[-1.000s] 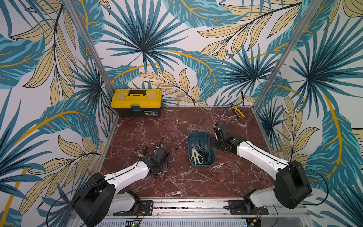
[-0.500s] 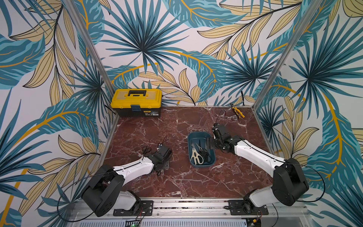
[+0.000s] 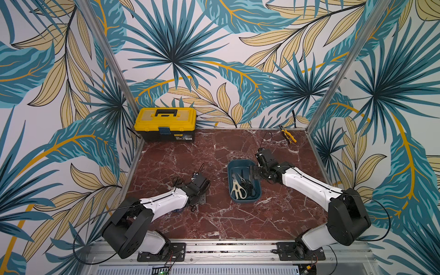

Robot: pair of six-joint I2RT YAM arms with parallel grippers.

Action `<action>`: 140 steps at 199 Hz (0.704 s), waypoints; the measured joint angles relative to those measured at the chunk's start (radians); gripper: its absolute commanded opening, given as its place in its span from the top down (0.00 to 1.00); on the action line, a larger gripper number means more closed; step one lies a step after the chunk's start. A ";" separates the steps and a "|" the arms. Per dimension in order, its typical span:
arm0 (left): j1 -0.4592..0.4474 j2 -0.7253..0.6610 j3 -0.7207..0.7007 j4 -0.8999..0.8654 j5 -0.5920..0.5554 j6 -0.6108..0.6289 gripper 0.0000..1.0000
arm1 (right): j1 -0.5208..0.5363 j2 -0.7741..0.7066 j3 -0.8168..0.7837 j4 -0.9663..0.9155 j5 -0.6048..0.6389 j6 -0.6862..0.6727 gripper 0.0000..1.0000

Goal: Put the scissors into the storage box
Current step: Pick up the scissors from the center of the board.

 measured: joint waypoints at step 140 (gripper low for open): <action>-0.058 -0.108 0.118 -0.185 -0.038 0.025 0.80 | 0.000 0.000 0.000 -0.003 0.019 0.000 0.14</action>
